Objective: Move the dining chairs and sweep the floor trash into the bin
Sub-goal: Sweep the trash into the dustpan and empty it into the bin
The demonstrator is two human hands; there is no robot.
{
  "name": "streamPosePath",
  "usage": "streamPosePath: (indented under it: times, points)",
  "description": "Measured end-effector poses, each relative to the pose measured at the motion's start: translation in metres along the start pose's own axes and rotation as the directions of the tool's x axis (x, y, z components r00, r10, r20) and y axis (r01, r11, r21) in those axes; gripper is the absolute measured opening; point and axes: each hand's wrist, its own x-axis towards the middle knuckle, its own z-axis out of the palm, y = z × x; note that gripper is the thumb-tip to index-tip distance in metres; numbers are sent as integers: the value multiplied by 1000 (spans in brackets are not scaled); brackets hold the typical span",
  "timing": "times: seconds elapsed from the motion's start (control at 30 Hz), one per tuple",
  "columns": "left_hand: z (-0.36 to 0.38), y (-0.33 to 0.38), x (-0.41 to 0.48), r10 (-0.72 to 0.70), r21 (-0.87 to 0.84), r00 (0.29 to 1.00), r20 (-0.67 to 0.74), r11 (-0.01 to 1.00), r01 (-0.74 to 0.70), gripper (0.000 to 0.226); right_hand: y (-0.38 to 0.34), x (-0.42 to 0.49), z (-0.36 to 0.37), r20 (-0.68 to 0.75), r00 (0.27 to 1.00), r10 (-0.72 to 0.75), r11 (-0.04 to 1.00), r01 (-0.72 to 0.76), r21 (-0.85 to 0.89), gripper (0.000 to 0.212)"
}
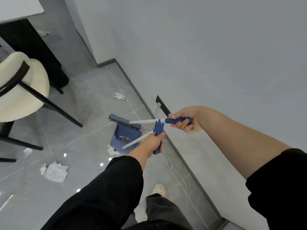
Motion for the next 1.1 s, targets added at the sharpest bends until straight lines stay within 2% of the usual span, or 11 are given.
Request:
streamPosePath:
  times: [0.13, 0.23, 0.3, 0.5, 0.63, 0.8, 0.9, 0.97, 1.1]
  points:
    - [-39, 19, -1, 147, 198, 980, -135, 973, -119, 12, -5, 3, -9, -28, 999, -25, 996, 22, -81, 35]
    - [-77, 43, -8, 268, 171, 913, -307, 959, -225, 20, -9, 5, -8, -61, 994, -89, 985, 79, -154, 35]
    - [-102, 60, -18, 293, 148, 880, -374, 955, -256, 25, -14, 8, -1, -73, 988, -136, 975, 120, -189, 35]
    - [-172, 76, -40, 357, 345, 858, -368, 910, -230, 33, -33, 14, 49, -99, 960, -262, 952, 239, -192, 35]
    - [-207, 82, -43, 365, 393, 845, -392, 897, -205, 32, -50, 27, 83, -146, 922, -358, 921, 323, -217, 34]
    - [-255, 96, -34, 341, 366, 832, -438, 913, -182, 32, -92, 67, 127, -216, 863, -457, 884, 414, -216, 35]
    - [-281, 115, -21, 316, 327, 838, -445, 928, -177, 30, -130, 92, 145, -241, 844, -480, 870, 422, -254, 23]
    - [-299, 133, -7, 275, 284, 856, -438, 946, -159, 26, -161, 113, 146, -252, 843, -475, 872, 414, -259, 17]
    - [-329, 171, 24, 221, 228, 881, -418, 964, -134, 15, -233, 153, 132, -259, 856, -447, 891, 400, -216, 20]
